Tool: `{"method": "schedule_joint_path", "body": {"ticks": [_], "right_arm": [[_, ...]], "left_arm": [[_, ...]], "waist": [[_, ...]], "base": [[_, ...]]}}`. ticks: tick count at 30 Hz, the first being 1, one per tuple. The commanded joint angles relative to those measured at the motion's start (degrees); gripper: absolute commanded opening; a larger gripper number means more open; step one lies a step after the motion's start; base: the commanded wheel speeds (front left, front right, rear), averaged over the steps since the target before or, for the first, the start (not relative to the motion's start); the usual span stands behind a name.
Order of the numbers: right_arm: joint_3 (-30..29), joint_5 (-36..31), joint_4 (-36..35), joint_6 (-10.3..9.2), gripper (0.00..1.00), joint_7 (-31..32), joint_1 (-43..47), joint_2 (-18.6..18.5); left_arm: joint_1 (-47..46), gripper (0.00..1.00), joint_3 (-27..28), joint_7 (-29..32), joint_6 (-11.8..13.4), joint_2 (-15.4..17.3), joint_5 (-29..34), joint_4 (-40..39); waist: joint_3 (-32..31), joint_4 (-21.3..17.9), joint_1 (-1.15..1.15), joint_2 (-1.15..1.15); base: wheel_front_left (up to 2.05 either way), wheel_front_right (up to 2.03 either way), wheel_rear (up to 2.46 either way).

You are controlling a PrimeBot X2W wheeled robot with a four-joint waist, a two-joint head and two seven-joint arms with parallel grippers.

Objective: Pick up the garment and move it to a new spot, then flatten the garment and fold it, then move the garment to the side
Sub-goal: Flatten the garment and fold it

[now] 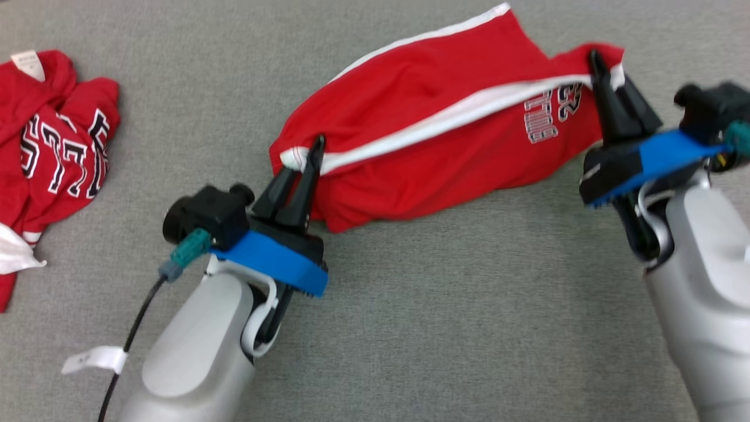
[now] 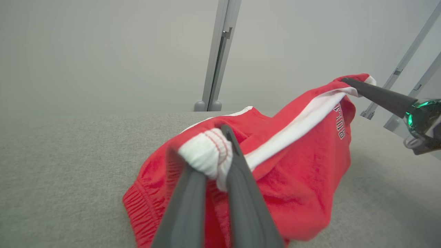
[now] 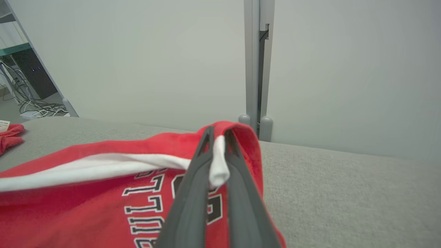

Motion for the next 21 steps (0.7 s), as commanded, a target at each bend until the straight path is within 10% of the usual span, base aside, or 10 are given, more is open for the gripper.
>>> {"method": "schedule_joint_path", "body": {"ticks": [1, 14, 15, 16, 17, 18, 21], "right_arm": [[0.1, 0.4, 2.7, 0.01, 0.0, 0.8, -4.1, -0.3], [2.9, 1.1, 23.7, 0.01, 0.0, 1.9, -23.7, 1.2], [3.3, 1.3, 24.8, 0.01, 0.73, 1.5, -24.5, 1.2], [3.6, 1.5, 26.1, 0.01, 1.0, 1.4, -25.2, 1.3], [4.0, 1.6, 27.2, 0.01, 1.0, 1.2, -25.7, 1.5], [4.4, 1.8, 28.0, 0.01, 1.0, 0.7, -26.1, 1.6], [5.9, 2.3, 30.3, 0.01, 1.0, -0.8, -26.0, 1.0]], "left_arm": [[-2.6, 0.0, 0.2, -0.3, 0.0, -0.1, -0.6, 1.0], [-12.0, 0.0, -1.2, -0.3, 0.0, -2.3, -1.8, 6.3], [-12.3, 0.0, -1.1, -0.3, 0.0, -2.5, -1.8, 6.8], [-12.5, 0.11, -0.9, -0.3, 0.0, -2.6, -1.5, 7.3], [-12.6, 0.73, -0.7, -0.3, 0.0, -2.8, -1.3, 7.6], [-12.6, 1.0, -0.4, -0.3, 0.0, -3.1, -1.1, 7.9], [-11.2, 1.0, 0.6, -0.3, 0.0, -3.4, -0.5, 7.9]], "waist": [[2.1, 1.7, -0.01, 0.0], [7.3, 5.4, -0.01, 0.0], [7.4, 5.5, -0.01, 0.0], [7.4, 5.5, -0.01, 0.0], [7.4, 5.5, -0.01, 0.0], [7.3, 5.5, -0.01, 0.0], [6.5, 5.3, -0.01, 0.0]], "base": [[0.0, 0.0, 0.0], [0.0, 0.0, 0.0], [0.0, 0.0, 0.0], [0.0, 0.0, 0.0], [0.0, 0.0, 0.0], [0.0, 0.0, 0.0], [0.0, 0.0, 0.0]]}}
